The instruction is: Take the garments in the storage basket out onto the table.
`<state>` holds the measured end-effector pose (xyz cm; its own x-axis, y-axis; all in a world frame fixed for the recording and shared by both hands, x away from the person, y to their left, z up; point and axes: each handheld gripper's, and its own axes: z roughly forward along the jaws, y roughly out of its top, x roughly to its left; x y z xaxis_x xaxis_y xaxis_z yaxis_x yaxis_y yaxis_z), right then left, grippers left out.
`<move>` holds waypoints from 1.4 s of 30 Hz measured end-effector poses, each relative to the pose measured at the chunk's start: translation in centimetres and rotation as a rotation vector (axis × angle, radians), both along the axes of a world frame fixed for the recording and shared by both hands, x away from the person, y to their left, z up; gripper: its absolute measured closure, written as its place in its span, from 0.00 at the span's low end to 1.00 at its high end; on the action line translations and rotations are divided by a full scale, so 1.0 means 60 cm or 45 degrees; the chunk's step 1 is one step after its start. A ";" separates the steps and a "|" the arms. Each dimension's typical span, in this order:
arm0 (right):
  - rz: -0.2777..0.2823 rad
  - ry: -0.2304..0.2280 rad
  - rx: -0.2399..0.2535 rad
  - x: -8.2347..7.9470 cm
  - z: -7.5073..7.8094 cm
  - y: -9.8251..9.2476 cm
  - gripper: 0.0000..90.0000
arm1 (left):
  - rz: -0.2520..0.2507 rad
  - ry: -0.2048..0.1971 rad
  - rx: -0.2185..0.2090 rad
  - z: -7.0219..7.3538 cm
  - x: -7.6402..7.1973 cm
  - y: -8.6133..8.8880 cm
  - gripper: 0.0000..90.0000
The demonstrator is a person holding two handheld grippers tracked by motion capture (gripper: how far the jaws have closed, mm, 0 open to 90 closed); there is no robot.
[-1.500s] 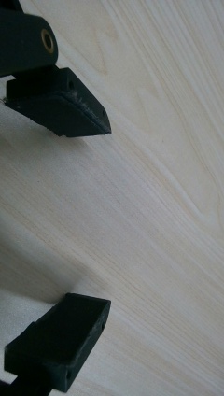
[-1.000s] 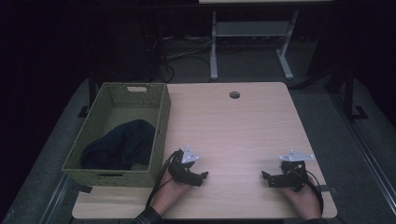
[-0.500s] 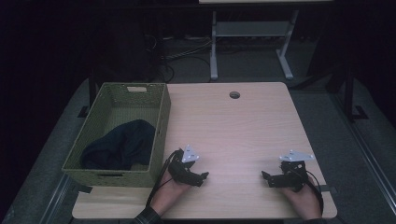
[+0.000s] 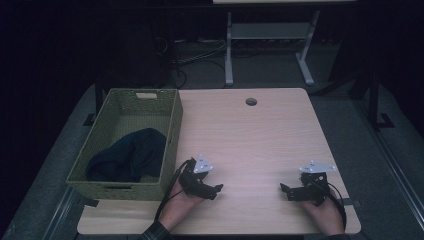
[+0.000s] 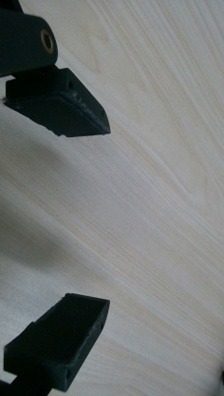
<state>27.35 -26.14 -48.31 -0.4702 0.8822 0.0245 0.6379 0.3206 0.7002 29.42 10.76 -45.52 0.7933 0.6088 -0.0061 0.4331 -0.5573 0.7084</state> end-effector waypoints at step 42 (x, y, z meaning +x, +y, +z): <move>0.000 0.000 0.001 0.000 0.000 0.000 0.01 | -0.036 -0.035 -0.062 0.086 0.010 0.009 0.15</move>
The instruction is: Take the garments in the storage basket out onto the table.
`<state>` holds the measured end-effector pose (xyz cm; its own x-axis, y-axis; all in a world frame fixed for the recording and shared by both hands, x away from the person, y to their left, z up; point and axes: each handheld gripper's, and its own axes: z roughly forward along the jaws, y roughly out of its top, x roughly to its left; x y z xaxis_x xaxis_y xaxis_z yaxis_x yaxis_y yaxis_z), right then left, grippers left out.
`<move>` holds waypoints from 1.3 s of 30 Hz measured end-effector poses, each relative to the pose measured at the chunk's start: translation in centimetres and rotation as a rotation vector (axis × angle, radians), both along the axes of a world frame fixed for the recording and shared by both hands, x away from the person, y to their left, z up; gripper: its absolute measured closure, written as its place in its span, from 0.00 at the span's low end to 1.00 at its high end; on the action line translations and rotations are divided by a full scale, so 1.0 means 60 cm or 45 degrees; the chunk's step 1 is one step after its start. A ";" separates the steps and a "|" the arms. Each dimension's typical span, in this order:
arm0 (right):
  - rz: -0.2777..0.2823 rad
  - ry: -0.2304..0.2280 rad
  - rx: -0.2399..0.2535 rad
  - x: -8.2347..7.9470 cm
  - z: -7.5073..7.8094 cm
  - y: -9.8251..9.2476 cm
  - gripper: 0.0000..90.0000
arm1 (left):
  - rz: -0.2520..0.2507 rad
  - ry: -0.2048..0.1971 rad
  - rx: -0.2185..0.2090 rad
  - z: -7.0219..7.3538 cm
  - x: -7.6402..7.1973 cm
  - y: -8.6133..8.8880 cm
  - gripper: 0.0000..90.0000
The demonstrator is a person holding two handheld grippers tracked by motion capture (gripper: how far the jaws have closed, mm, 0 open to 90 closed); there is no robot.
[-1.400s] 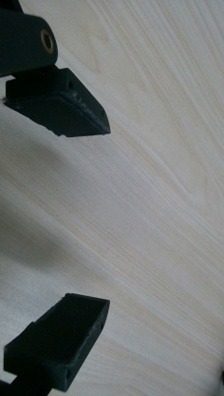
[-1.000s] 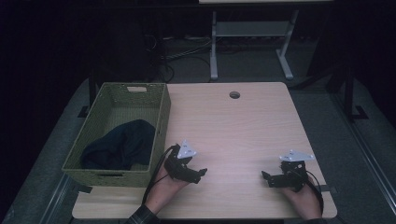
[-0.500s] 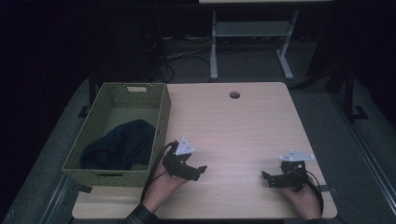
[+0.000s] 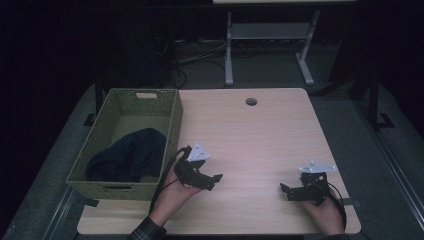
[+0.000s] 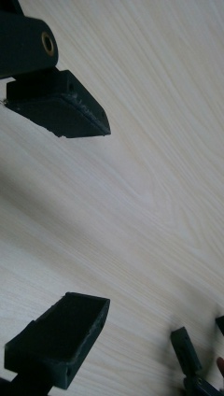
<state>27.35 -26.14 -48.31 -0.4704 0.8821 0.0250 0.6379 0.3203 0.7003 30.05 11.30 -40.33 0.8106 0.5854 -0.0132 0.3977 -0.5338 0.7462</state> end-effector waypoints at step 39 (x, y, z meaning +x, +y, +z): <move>0.002 -0.001 0.002 0.000 0.000 0.000 0.01 | -0.150 0.004 -0.034 0.064 0.045 0.002 0.16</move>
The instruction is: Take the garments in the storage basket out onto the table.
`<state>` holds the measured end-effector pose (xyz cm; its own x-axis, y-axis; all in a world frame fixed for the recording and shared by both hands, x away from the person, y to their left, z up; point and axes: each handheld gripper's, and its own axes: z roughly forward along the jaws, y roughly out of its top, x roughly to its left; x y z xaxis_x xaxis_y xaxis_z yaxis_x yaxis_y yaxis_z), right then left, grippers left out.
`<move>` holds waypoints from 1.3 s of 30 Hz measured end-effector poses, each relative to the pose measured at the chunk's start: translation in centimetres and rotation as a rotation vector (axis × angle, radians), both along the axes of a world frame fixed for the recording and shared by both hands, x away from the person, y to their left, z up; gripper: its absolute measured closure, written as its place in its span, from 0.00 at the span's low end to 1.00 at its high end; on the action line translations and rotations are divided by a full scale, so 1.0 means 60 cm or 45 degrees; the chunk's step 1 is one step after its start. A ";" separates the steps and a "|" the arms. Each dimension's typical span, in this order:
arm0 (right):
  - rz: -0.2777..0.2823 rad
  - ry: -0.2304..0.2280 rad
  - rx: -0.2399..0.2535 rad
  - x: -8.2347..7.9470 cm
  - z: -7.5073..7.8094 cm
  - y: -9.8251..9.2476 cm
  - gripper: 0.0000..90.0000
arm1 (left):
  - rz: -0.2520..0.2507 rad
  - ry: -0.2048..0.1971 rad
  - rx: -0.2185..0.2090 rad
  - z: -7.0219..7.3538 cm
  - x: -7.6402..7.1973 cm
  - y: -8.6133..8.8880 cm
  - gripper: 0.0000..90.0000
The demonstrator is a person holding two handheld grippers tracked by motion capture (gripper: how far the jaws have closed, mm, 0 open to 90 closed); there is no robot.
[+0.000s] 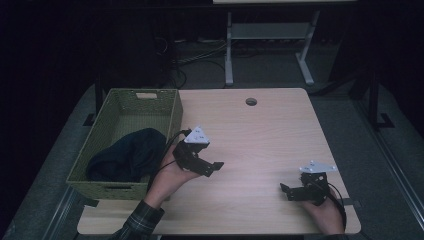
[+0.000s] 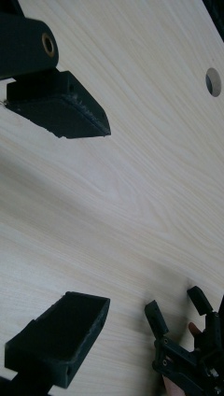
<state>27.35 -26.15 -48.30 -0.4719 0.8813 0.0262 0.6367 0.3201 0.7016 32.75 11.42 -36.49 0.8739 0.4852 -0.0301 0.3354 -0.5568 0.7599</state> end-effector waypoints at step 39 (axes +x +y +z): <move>-0.003 0.001 0.000 0.000 0.000 0.000 0.01 | 0.051 0.023 0.000 0.049 0.012 0.092 0.16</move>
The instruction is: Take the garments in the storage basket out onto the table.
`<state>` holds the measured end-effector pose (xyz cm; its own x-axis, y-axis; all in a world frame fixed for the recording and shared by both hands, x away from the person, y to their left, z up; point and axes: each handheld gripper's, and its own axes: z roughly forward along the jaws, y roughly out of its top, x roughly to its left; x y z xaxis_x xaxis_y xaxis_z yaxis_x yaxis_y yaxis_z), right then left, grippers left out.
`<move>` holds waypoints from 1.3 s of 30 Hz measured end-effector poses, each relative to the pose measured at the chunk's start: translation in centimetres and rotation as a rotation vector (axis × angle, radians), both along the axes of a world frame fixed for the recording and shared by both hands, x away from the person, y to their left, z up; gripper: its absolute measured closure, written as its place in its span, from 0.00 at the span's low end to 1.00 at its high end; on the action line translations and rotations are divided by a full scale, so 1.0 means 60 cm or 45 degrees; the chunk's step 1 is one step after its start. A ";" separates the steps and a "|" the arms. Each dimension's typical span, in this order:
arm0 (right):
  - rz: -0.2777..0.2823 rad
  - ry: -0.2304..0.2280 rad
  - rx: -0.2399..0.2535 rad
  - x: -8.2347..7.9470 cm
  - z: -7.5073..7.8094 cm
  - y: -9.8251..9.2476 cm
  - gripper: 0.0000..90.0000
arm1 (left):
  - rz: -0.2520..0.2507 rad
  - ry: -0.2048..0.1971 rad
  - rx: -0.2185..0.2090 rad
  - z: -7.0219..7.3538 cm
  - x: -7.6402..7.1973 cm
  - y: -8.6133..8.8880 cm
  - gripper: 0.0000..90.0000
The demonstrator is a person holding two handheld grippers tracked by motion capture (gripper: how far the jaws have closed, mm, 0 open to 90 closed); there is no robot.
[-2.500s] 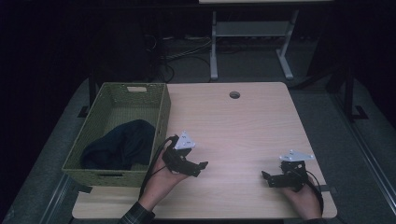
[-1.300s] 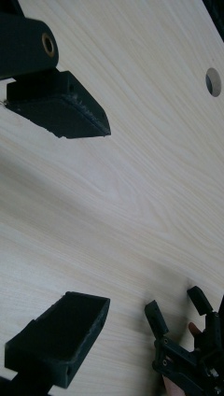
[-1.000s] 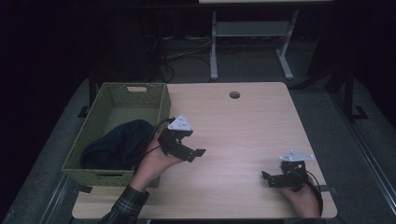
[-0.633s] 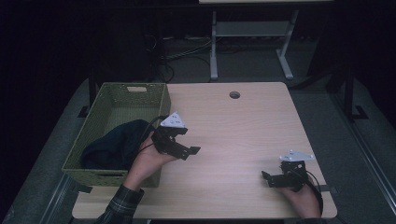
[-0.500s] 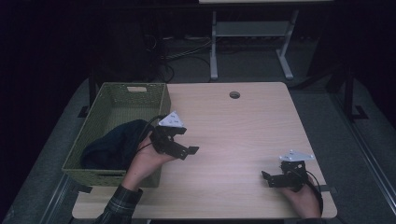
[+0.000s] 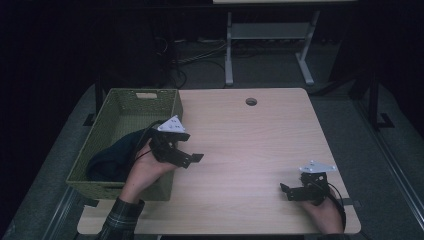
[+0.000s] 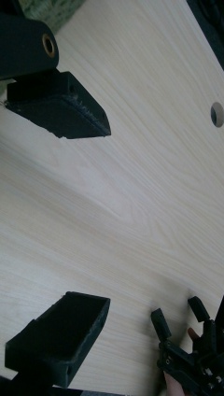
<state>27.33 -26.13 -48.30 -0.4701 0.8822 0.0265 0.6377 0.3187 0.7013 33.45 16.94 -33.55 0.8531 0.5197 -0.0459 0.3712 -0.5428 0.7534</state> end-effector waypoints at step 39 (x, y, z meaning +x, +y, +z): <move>-0.001 -0.001 0.001 0.000 0.000 0.000 0.01 | 0.156 -0.051 0.014 0.035 0.002 0.125 0.20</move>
